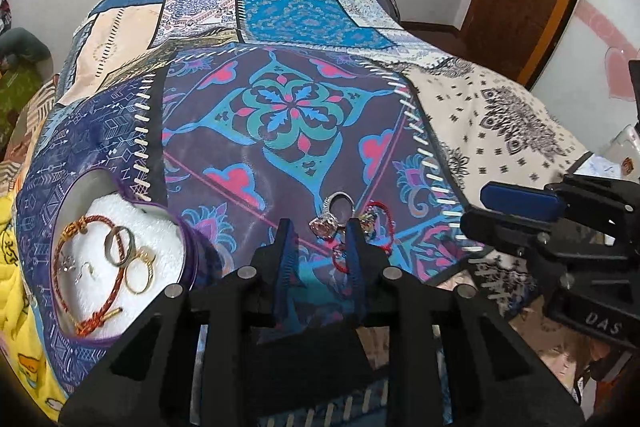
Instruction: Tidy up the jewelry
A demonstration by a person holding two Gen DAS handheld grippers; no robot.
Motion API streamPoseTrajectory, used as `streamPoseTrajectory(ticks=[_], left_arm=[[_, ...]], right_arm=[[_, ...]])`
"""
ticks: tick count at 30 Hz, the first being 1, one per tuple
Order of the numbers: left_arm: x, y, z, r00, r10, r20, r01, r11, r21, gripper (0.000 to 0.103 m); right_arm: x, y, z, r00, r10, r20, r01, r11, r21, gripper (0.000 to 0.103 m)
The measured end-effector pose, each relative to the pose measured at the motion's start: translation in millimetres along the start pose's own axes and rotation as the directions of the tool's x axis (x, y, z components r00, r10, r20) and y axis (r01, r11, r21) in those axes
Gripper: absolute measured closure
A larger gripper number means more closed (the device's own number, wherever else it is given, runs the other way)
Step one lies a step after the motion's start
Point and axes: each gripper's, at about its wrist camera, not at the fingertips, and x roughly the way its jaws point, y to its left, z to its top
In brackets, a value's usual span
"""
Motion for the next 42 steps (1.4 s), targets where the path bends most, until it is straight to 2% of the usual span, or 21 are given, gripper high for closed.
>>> streamPoseTrajectory(ticks=[6, 10, 16, 21, 25, 32, 36, 42], left_arm=[[11.3, -3.4, 3.1, 1.000, 0.009, 0.002, -0.009, 1.000, 0.020, 0.088], [10.3, -2.8, 3.0, 1.000, -0.007, 0.010, 0.007, 1.000, 0.023, 0.089], [-11.0, 7.4, 0.9, 0.998, 0.003, 0.066, -0.002, 1.000, -0.013, 0.089], [-38.3, 14.8, 0.8, 0.992, 0.025, 0.122, -0.025, 1.000, 0.001, 0.089], [-55.4, 21.6, 4.1, 0.985, 0.034, 0.169, -0.035, 0.999, 0.004, 0.089], [-53.3, 36.1, 0.1, 0.987, 0.032, 0.157, -0.028, 0.999, -0.027, 0.089], [-51.0, 40.1, -4.9, 0.989, 0.030, 0.146, -0.025, 0.999, -0.040, 0.089], [-60.9, 43.8, -8.9, 0.987, 0.027, 0.160, -0.018, 0.998, -0.053, 0.089]], right_arm=[[14.3, 1.6, -5.5, 0.999, 0.030, -0.043, -0.029, 0.999, 0.019, 0.077], [14.2, 3.6, -3.2, 0.998, 0.041, -0.043, -0.040, 0.999, 0.025, 0.077], [14.1, 10.2, 6.1, 0.998, 0.050, -0.032, -0.049, 0.999, 0.016, 0.077], [19.3, 21.0, 17.1, 0.997, 0.068, -0.019, -0.068, 0.998, 0.001, 0.077], [32.8, 32.0, 22.7, 0.997, 0.068, -0.044, -0.069, 0.997, -0.020, 0.077], [40.4, 38.7, 19.5, 0.999, 0.026, -0.048, -0.029, 0.998, -0.056, 0.078], [34.9, 38.1, 17.3, 0.999, 0.018, -0.031, -0.019, 0.999, -0.051, 0.090], [20.2, 35.7, 13.7, 1.000, 0.020, 0.001, -0.020, 0.999, -0.026, 0.094]])
